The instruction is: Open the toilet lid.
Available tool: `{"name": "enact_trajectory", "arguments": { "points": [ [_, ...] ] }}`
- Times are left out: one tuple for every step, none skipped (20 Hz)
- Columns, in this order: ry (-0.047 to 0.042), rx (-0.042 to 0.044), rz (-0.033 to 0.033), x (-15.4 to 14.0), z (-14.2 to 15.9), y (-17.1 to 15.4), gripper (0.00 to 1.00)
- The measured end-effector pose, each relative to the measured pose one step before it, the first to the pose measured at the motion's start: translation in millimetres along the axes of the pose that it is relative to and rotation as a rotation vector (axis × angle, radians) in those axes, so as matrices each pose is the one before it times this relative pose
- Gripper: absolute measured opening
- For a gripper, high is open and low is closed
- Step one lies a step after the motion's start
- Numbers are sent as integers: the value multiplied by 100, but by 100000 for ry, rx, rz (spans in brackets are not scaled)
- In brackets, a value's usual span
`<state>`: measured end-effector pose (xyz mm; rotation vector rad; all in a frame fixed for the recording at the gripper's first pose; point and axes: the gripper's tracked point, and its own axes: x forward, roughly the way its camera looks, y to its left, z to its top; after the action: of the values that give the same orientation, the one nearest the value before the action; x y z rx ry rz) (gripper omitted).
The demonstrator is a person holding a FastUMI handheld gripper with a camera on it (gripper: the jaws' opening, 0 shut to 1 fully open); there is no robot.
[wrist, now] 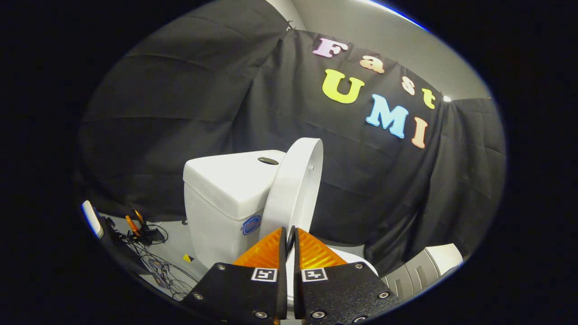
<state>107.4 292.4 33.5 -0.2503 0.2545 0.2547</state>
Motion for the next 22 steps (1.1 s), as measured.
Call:
{"name": "enact_trajectory", "arguments": {
  "points": [
    [190, 2501, 2946, -85, -261, 26, 10],
    [-30, 3264, 2387, -118, -94, -98, 13],
    [625, 3378, 2076, 0, -402, -55, 19],
    [93, 2542, 504, -387, -172, -348, 21],
    [-813, 2332, 86, -278, 224, -376, 28],
    [-1026, 1129, -1247, -398, 231, -723, 45],
    [-1875, 338, 291, -52, 259, -389, 62],
    [-1760, 34, 680, -251, 288, -336, 79],
    [-1010, 748, 2187, 66, 96, -220, 96],
    [-297, 1324, 1319, -156, 142, -329, 96],
    [-980, 1639, 624, -584, -59, -580, 95],
    [-1502, 1666, 582, -445, 355, -435, 95],
    [-1681, 2024, 1260, -536, 182, 18, 95],
    [-2168, 1412, 675, -485, 468, -35, 95],
    [-3084, -237, -2115, -629, 816, -604, 95],
    [-3073, -247, -940, -697, 1070, -619, 95],
    [-2349, -14, -76, -532, 642, -280, 95],
    [-2178, -332, -933, -346, 892, -573, 95],
    [-1889, -382, -1598, -479, 770, -899, 95],
    [-1357, -175, -1904, -507, 684, -1080, 95],
    [-957, 482, -1880, -541, 420, -1004, 95],
    [-694, 672, -1294, -481, 355, -862, 95]
  ]
}}
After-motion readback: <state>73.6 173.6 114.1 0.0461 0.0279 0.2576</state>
